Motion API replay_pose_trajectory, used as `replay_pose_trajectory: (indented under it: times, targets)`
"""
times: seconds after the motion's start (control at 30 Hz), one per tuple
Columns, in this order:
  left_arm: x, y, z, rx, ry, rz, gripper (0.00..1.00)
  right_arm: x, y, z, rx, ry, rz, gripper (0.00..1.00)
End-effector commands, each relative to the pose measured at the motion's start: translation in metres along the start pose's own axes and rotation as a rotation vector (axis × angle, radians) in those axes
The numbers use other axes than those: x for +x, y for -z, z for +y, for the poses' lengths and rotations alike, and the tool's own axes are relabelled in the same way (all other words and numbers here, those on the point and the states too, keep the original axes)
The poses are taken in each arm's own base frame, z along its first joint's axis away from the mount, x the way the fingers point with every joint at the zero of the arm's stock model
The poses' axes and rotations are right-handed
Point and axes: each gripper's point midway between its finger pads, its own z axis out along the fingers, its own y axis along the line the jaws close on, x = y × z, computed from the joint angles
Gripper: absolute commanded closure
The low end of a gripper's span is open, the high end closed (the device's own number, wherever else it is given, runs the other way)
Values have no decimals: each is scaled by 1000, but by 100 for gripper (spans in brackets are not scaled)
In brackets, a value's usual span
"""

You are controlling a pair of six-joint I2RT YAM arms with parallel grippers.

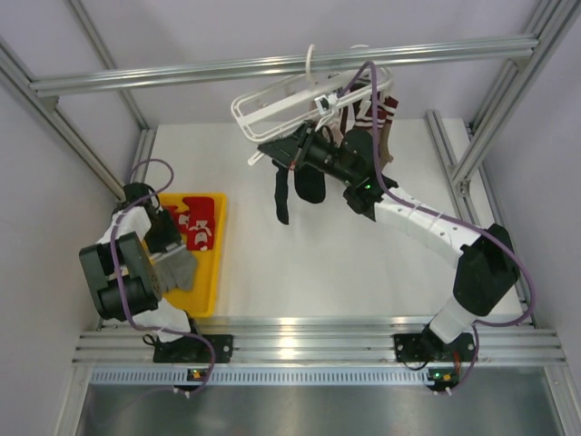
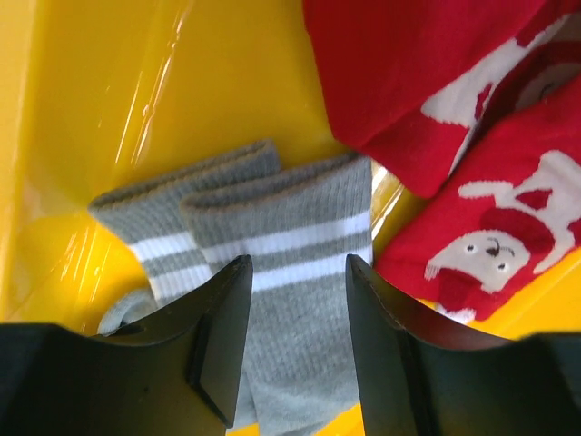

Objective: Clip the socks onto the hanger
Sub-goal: Pick up the sock from the bin.

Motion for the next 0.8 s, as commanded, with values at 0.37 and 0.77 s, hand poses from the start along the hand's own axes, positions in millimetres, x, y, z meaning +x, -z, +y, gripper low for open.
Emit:
replay_pose_trajectory:
  times: [0.37, 0.77]
  targets:
    - [-28, -27, -2, -102, -30, -16, 74, -18, 1, -16, 0, -14, -54, 100]
    - [-42, 85, -40, 129, -136, -200, 100, -22, 1, -4, -18, -14, -49, 100]
